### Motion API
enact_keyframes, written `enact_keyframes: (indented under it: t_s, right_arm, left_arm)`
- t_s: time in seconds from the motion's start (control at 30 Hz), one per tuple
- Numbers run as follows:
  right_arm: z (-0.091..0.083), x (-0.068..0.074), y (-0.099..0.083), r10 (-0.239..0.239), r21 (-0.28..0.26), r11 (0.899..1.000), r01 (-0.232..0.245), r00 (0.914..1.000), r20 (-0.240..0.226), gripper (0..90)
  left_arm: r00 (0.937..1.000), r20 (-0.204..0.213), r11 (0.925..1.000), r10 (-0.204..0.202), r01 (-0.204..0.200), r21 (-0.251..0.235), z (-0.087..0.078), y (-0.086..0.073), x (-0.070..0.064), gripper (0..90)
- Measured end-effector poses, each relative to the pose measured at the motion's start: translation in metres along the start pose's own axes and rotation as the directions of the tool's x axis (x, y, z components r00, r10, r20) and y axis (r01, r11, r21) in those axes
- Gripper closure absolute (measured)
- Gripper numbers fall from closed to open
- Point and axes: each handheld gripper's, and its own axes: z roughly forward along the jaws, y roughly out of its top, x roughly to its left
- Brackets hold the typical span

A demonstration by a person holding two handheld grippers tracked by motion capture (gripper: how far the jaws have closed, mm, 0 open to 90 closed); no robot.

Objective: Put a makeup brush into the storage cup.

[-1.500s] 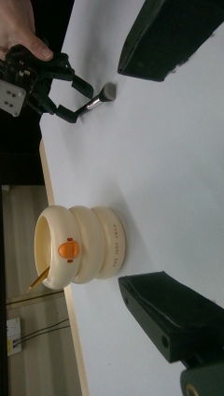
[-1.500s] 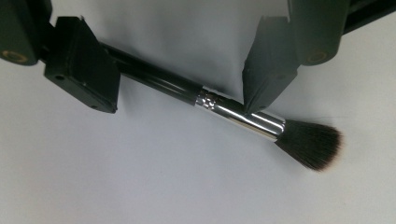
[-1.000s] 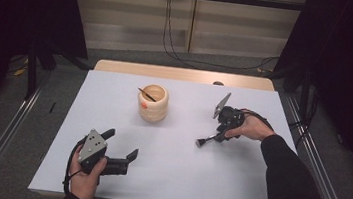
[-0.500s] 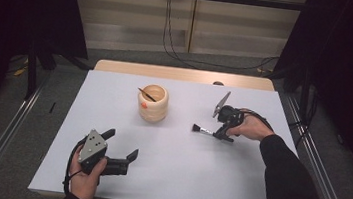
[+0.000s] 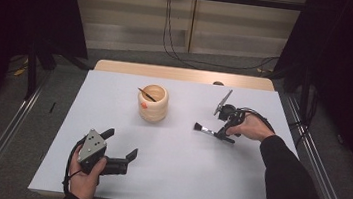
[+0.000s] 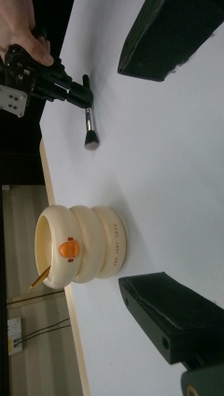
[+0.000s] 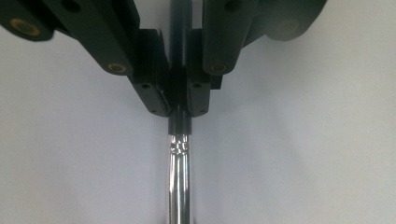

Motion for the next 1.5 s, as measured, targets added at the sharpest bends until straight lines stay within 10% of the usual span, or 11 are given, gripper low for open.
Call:
enact_keyframes:
  t_s: [0.67, 1.5]
  right_arm:
    - [-0.009, -0.001, -0.023, 0.105, -0.097, 0.989, -0.107, 0.9941, -0.028, 79.6]
    - [-0.033, 0.016, -0.046, 0.184, -0.347, 0.924, -0.161, 0.9824, 0.034, 79.6]
  left_arm:
    - [0.9998, -0.017, 1.0000, -0.007, 0.007, -0.003, -0.001, 0.000, 0.002, 1.0]
    - [0.9999, 0.007, 0.9999, -0.011, 0.011, -0.011, 0.001, 0.001, 0.000, 1.1]
